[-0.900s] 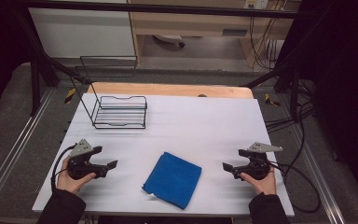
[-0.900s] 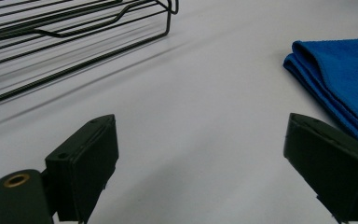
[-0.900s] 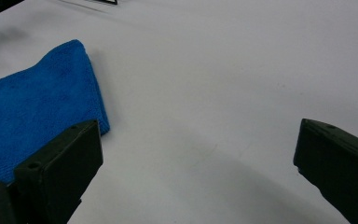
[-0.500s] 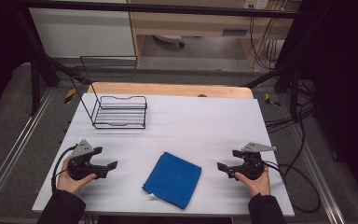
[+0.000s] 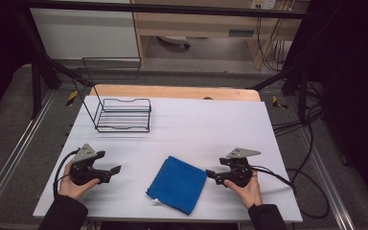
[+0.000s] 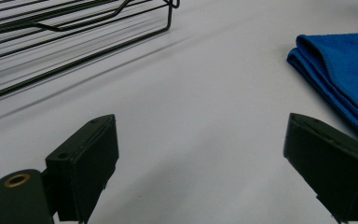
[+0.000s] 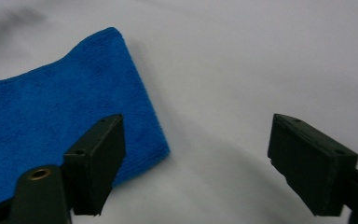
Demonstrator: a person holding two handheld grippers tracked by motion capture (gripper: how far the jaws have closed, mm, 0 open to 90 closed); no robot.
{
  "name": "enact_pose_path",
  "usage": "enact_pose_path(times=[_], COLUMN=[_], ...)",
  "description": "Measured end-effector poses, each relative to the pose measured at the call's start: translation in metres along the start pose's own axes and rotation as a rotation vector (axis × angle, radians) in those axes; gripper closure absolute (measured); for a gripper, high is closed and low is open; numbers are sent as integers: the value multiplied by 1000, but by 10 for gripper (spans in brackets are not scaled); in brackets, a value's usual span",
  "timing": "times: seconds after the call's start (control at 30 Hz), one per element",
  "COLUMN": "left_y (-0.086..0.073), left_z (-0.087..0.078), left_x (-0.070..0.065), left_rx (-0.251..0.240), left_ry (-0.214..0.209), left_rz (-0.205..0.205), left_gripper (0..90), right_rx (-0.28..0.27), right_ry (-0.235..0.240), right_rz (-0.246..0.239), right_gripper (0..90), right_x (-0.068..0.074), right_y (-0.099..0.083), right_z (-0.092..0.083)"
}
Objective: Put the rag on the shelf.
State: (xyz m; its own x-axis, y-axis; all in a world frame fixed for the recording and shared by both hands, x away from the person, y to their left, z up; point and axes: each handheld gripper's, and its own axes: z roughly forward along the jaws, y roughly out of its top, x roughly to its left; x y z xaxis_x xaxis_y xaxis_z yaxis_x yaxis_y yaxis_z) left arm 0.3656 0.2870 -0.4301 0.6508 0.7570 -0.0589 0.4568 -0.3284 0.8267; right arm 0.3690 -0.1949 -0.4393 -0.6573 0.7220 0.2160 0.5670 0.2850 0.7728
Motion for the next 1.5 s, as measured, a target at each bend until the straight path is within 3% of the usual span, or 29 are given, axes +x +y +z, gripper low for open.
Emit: enact_pose_path(times=[0.1, 0.13, 0.23, 0.57, 0.8, 0.97, 1.17, 1.5], left_y=[0, 0, 0, 0, 0, 0, 0, 0], left_z=[0, 0, 0, 2, 2, 3, 4, 3], left_x=[0, 0, 0, -2, -2, -2, -2, -3], left_rx=[2, 2, 6, 17, 22, 24, 27, 27], left_ry=[2, 3, 6, 8, 12, 16, 17, 21], left_rz=[-1, -1, 4, 8, 8, 8, 10, 10], left_gripper=[106, 108, 109, 116, 118, 120, 120, 120], right_rx=[4, 17, 50, 125, 147, 153, 150, 135], right_ry=[16, 21, 15, 34, 63, 70, 46, 18], right_rz=[-7, -11, -37, 3, 33, 36, -41, -97], right_gripper=[322, 387, 464, 686, 821, 851, 853, 852], right_x=[5, 8, 11, 13, 14, 13, 13, 7], right_y=[1, 2, 2, 0, 1, 7, 23, 46], right_z=[4, 9, 16, 26, 30, 30, 37, 54])
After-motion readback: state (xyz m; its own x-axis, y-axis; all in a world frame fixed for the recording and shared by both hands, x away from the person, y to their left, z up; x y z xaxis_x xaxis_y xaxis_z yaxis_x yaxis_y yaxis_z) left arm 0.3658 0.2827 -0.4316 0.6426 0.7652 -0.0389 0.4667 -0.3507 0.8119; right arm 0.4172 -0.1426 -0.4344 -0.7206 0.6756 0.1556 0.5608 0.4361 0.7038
